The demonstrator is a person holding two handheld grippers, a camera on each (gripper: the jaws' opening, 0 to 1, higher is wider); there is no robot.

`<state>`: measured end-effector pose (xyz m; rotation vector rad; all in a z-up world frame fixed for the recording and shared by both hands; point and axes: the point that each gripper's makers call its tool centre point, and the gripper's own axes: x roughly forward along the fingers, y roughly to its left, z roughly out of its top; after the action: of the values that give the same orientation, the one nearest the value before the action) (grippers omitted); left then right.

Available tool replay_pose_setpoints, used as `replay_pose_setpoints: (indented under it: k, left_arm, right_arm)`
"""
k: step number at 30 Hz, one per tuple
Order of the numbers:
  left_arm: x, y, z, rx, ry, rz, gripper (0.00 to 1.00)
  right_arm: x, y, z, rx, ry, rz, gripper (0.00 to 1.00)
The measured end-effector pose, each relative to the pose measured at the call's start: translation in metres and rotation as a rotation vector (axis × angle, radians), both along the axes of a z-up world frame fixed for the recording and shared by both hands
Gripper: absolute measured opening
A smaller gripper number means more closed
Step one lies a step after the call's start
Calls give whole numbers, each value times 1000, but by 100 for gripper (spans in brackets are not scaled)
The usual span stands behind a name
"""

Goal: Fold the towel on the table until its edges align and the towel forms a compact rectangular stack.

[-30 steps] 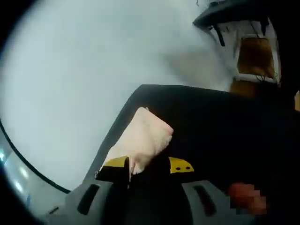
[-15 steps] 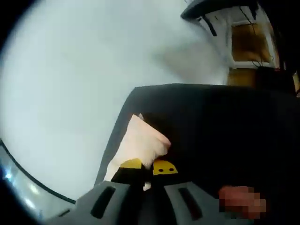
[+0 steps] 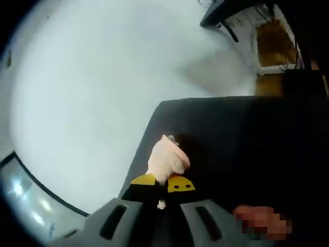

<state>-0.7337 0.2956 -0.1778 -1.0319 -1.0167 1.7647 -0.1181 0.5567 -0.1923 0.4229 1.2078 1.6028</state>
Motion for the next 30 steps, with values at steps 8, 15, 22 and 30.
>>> replay_pose_setpoints:
  k: [8,15,22,30]
  left_arm:
    - [-3,-54,-26,-57,67,68,2]
    - [-6,-51,-35,-164,200,32,13]
    - [1,-41,-38,-212,310,28,26]
    - [0,-43,-39,-195,296,27,23]
  right_arm:
    - [0,-42,-19,-7,-7,49,3]
    - [4,-29,-23,-52,-8,-54,13]
    - [-2,-21,-27,-29,-178,-59,6]
    - [-26,-21,38,260,-408,-67,2]
